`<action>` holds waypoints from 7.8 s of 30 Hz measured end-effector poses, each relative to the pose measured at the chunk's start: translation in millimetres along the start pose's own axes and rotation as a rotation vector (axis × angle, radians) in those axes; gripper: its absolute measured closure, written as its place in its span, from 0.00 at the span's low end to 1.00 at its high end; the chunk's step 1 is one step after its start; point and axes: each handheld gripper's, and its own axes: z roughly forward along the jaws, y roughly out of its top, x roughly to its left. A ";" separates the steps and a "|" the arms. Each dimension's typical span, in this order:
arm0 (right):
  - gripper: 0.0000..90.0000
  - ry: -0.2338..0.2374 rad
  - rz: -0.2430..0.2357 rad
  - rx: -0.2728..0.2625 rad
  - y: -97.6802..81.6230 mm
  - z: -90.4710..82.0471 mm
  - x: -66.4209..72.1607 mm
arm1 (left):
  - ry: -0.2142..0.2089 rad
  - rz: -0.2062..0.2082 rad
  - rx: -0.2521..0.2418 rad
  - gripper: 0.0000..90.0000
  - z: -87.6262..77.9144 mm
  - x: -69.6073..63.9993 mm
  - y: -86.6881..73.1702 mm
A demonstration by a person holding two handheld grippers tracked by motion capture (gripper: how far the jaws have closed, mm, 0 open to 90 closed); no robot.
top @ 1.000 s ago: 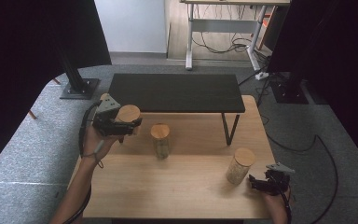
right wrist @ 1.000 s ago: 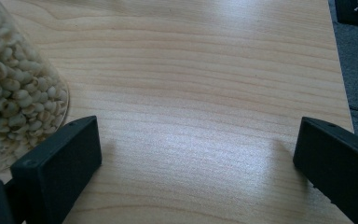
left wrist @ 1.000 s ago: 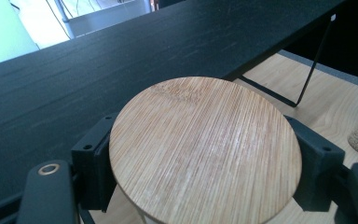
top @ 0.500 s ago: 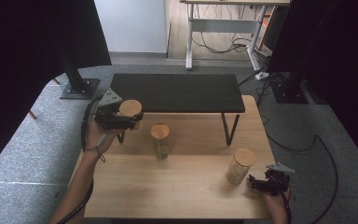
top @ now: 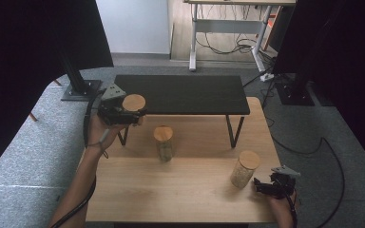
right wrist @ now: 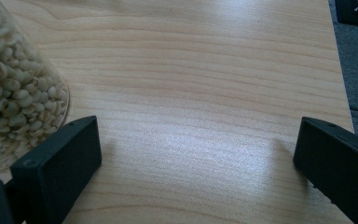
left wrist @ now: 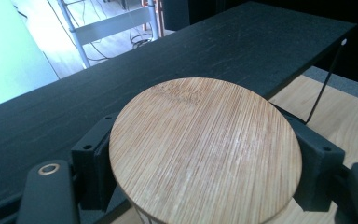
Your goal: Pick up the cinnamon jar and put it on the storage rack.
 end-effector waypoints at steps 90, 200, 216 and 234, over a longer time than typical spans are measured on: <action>0.00 0.019 -0.019 0.001 0.0 0.1 1.1 | 0.041 -0.061 -0.072 0.06 23.0 25.6 -16.5; 0.00 0.021 -0.022 0.003 -1.7 -1.3 4.7 | 0.055 -0.070 -0.002 0.03 -32.9 -39.1 -183.4; 0.00 0.017 -0.016 0.003 -2.0 -1.7 5.3 | 0.091 -0.098 0.041 0.03 -29.3 -41.7 -217.2; 0.00 0.020 -0.022 0.002 -2.1 -1.7 5.5 | 0.124 -0.134 0.133 0.03 -24.7 -40.0 -250.8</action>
